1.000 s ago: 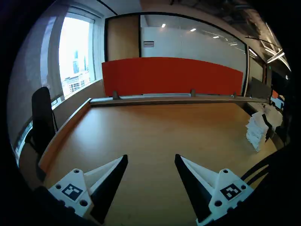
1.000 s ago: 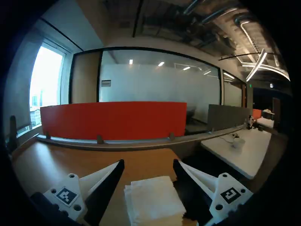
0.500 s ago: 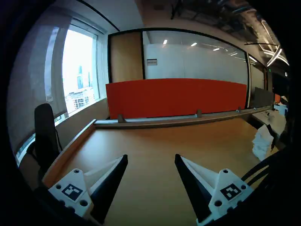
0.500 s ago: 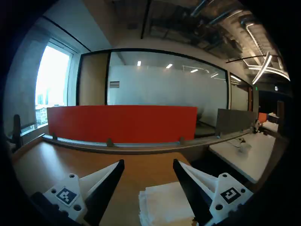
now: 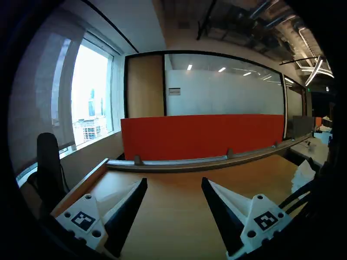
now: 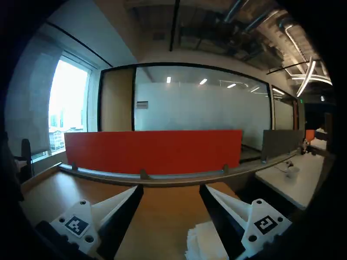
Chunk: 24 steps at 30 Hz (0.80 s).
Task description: Fold towel
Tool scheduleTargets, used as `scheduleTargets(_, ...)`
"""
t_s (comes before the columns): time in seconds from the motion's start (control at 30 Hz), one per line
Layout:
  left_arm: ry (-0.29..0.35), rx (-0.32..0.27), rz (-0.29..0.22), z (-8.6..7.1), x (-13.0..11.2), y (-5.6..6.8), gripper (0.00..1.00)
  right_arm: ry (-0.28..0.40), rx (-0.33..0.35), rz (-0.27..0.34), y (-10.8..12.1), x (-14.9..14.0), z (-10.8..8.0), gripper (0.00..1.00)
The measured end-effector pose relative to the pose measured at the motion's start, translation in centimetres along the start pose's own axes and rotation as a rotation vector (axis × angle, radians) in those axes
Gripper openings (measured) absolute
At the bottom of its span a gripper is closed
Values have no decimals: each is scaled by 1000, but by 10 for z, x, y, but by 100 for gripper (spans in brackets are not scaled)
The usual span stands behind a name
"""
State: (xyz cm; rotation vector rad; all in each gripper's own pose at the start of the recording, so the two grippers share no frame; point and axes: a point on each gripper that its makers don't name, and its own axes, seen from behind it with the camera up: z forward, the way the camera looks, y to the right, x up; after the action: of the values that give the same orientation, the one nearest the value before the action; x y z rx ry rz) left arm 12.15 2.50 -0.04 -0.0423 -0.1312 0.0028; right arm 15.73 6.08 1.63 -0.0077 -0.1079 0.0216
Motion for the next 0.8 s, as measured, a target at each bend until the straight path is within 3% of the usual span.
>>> scheduleTargets(0.23, 66, -5, -22, 0, 23, -1, 93, 12, 33, 28, -29, 8, 3, 100)
scheduleTargets(0.8, 101, -17, -41, -7, 25, -5, 92, 25, 51, 29, -58, 24, 0, 100)
